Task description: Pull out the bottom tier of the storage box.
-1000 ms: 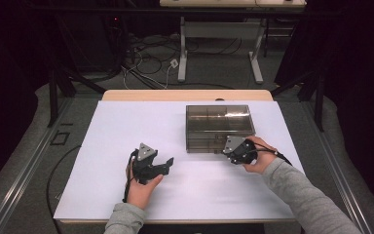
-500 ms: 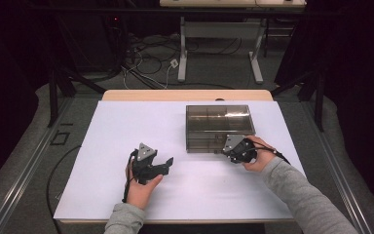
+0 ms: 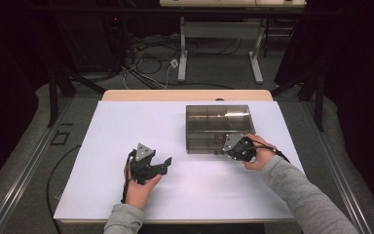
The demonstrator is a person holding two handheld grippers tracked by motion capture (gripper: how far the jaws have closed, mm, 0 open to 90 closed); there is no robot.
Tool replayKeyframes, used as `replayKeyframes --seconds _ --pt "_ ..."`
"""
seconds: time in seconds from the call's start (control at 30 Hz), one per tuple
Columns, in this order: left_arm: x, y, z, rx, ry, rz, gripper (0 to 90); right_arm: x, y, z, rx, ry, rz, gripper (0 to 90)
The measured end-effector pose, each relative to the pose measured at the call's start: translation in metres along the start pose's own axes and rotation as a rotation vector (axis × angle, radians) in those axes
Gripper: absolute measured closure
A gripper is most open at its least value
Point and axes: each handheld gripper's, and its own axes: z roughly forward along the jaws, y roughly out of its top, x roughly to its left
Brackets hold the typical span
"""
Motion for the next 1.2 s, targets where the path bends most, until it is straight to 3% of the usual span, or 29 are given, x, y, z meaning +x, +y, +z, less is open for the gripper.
replayKeyframes --seconds 0.3,0.43,0.57,0.8,1.2 --pt "0.0 0.0 -0.001 0.006 -0.002 0.002 28.2 0.005 0.001 -0.004 0.007 0.017 -0.054 82.3" --pt "0.001 -0.001 -0.001 0.003 0.002 -0.006 28.2 0.007 0.001 -0.006 0.011 0.033 -0.05 82.8" --pt "0.001 0.0 0.0 0.007 -0.002 -0.006 28.2 0.013 0.002 -0.012 0.035 0.055 -0.075 83.8" --pt "0.001 -0.001 0.001 0.014 -0.002 0.005 28.2 0.017 0.003 -0.014 0.027 0.073 -0.098 84.8" --pt "0.001 -0.001 0.001 0.009 0.005 -0.002 28.2 0.027 0.0 -0.021 0.022 0.096 -0.104 85.5"
